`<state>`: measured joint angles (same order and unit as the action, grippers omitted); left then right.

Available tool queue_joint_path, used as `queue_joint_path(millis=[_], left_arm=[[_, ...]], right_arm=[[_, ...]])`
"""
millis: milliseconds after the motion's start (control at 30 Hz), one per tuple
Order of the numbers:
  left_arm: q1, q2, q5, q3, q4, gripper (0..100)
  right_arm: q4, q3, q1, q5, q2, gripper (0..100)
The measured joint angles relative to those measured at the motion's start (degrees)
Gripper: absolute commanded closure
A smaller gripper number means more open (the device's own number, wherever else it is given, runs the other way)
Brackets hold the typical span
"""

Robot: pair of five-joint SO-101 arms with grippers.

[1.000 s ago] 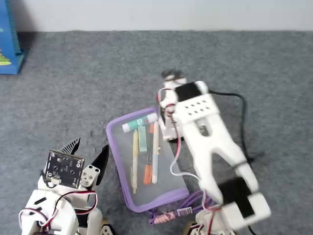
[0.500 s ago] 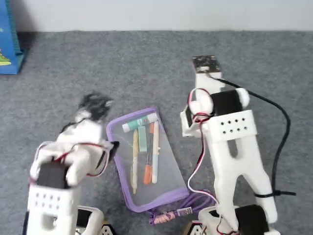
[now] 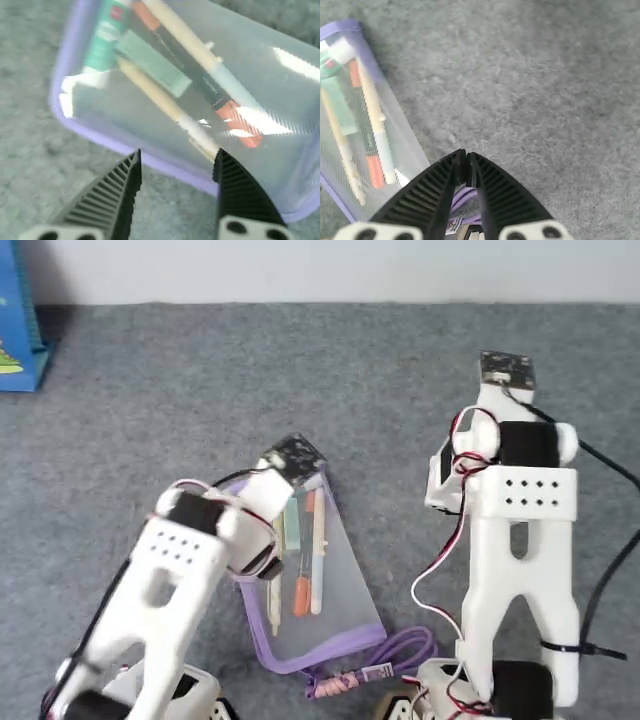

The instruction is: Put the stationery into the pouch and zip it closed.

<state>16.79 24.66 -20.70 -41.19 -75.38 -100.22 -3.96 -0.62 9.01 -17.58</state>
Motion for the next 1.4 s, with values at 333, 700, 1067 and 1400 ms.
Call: queue_joint_path(millis=[333,700,1067,1400], left_arm=[[0.09,-20.84,-0.35,4.66,12.84,77],[-11.69,-42.20,-1.58,29.98,11.52,77],[-16.26,-56.53,-3.96,51.08,2.20,78],[-19.16,-57.93,-4.40,54.68,-2.99,78]], right_arm=[[0.00,-0.09,-0.88,0.00,0.00,99.0],[0.00,-0.09,-0.70,0.00,0.00,99.0],[0.00,-0.09,-0.79,0.00,0.00,99.0],[0.00,-0.09,-0.62,0.00,0.00,99.0]])
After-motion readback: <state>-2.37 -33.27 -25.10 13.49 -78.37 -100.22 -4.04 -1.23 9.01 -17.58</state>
